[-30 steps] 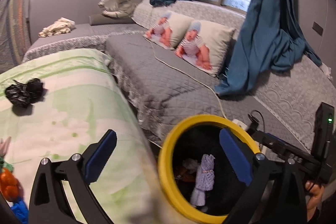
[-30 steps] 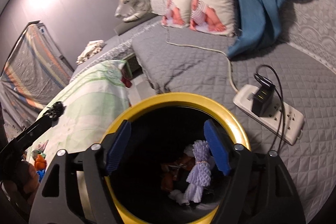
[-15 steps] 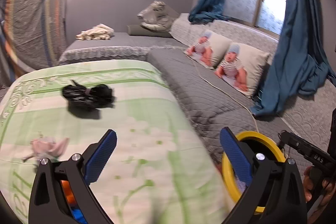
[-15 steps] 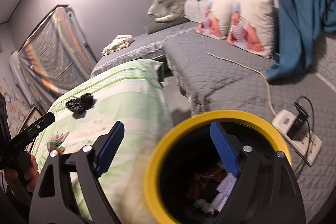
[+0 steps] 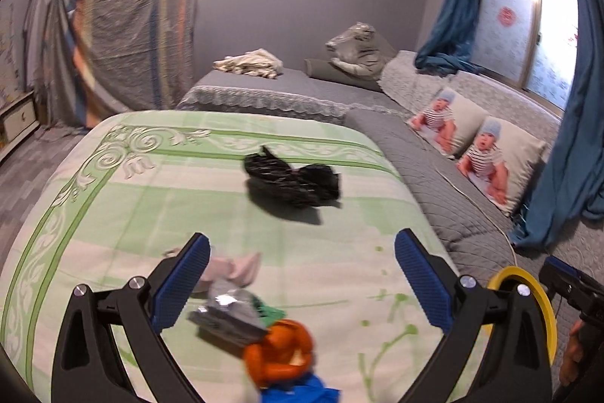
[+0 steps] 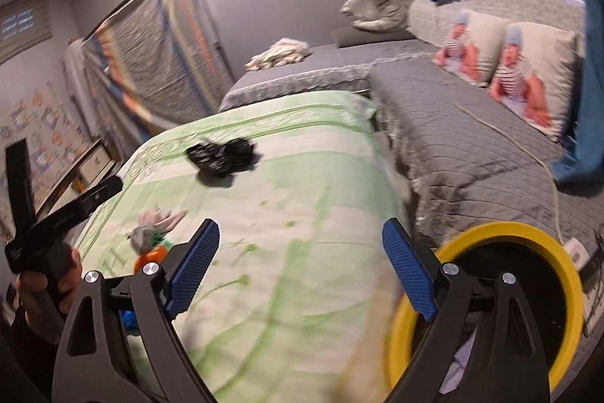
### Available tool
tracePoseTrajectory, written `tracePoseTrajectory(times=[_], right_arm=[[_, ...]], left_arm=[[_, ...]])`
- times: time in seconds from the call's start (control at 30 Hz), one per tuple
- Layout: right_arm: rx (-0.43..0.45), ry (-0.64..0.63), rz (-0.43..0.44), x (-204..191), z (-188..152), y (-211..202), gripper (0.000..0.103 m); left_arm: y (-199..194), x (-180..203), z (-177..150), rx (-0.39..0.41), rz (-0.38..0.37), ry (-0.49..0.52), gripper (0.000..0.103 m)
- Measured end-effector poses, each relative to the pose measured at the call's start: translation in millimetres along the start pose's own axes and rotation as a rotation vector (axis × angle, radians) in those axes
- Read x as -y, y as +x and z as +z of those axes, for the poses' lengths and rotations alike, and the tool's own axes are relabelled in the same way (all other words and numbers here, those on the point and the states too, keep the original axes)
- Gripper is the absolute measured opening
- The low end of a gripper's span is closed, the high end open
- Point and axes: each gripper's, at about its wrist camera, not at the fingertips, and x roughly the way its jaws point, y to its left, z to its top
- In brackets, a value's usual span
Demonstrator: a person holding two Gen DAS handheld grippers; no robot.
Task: Collect trash
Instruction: 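Move both grippers from the bin back over the trash on the bed, then grasp the pink cloth with the left gripper while the right gripper grasps the orange peel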
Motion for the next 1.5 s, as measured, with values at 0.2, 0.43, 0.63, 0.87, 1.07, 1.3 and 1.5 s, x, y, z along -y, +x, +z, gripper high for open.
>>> tracePoseTrajectory(times=[0.2,0.43,0.63,0.87,1.07,1.3,1.5], right_arm=[[-0.056,-0.082,0.077,-48,-6,26,0.084],[-0.131,-0.163,0.166,-94,-24,52,0.084],[-0.212,-0.194,0.241,-122,-39,72,0.084],[-0.258,-0.238,0.283,-148,-51,85,0.084],[-0.289,-0.267,0.304,-165,-60,95,0.084],[-0.303,-0.286,0.307,-178,-65,106,0.084],[-0.318,-0.299,0.309,-186,-66,115,0.084]], left_arm=[[0,-54,-7,-0.022,0.065,-0.074,0.095],[2,-89,-15,-0.043,0.106,-0.117,0.095],[6,-111,-22,-0.055,0.127,-0.162,0.095],[18,-126,-28,-0.087,0.142,-0.182,0.095],[30,-131,-31,-0.13,0.14,-0.181,0.095],[46,-131,-29,-0.175,0.12,-0.186,0.095],[62,-129,-23,-0.217,0.1,-0.185,0.095]])
